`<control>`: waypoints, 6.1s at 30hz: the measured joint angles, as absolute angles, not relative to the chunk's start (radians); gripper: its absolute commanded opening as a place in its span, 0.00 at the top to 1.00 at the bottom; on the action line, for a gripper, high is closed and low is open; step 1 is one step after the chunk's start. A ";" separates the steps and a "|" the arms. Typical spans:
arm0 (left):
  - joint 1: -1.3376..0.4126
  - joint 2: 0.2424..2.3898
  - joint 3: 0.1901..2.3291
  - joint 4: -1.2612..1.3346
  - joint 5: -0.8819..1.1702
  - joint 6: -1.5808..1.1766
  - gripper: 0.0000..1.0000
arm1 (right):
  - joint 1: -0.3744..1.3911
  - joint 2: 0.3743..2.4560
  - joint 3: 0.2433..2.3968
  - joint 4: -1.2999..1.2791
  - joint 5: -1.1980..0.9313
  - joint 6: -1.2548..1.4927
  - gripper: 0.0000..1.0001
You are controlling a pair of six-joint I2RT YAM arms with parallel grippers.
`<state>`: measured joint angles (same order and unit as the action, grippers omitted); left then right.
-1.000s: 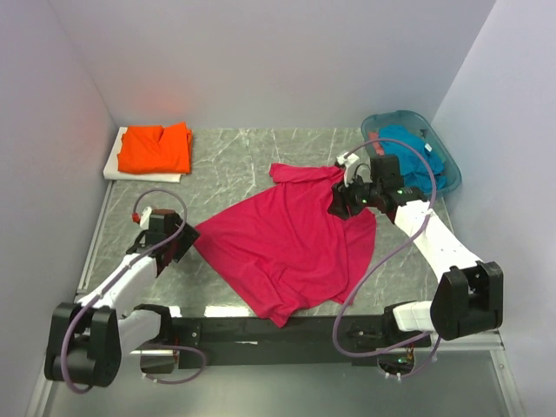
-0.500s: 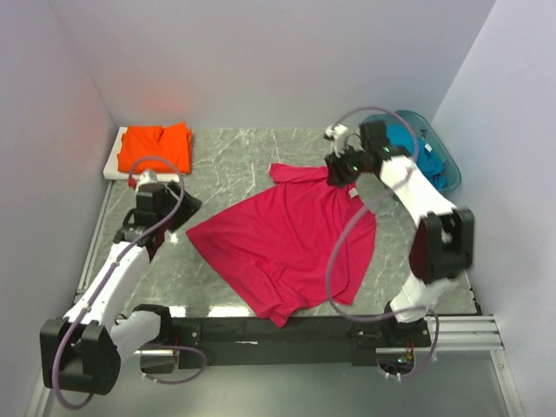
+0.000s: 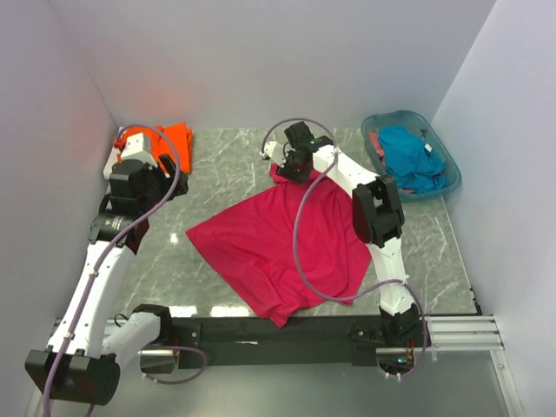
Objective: Fold and stack the t-shirts
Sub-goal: Flatten the tshirt out
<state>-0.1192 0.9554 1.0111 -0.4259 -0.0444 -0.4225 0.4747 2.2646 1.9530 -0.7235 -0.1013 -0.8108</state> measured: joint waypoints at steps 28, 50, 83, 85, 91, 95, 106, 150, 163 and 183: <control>-0.118 0.833 0.785 -0.383 -0.129 -0.355 0.12 | 0.495 2.298 1.937 -0.666 0.037 -0.843 0.59; -0.118 0.835 0.785 -0.382 -0.129 -0.353 0.12 | 0.498 2.359 1.952 -0.665 0.056 -0.854 0.86; -0.118 0.839 0.785 -0.379 -0.129 -0.353 0.13 | 0.374 2.513 2.161 -0.184 0.405 -0.731 1.00; -0.118 0.847 0.785 -0.379 -0.129 -0.353 0.13 | 0.362 2.530 2.159 -0.154 0.440 -0.721 0.70; -0.118 0.857 0.785 -0.380 -0.129 -0.353 0.13 | 0.327 2.535 2.160 -0.096 0.482 -0.690 0.32; -0.118 0.860 0.785 -0.379 -0.130 -0.353 0.13 | 0.300 2.535 2.172 -0.151 0.415 -0.628 0.31; -0.118 0.864 0.785 -0.379 -0.129 -0.353 0.14 | 0.227 2.362 2.061 -0.411 -0.170 -0.600 0.27; -0.118 0.882 0.785 -0.379 -0.129 -0.353 0.14 | 0.321 2.528 2.261 -0.456 0.037 -0.690 1.00; -0.118 0.918 0.785 -0.381 -0.131 -0.354 0.14 | 0.358 2.602 2.284 -0.063 0.369 -0.537 0.20; -0.108 1.064 0.728 -0.294 0.040 -0.633 0.25 | 0.147 1.647 1.472 -0.732 -0.439 -0.828 0.46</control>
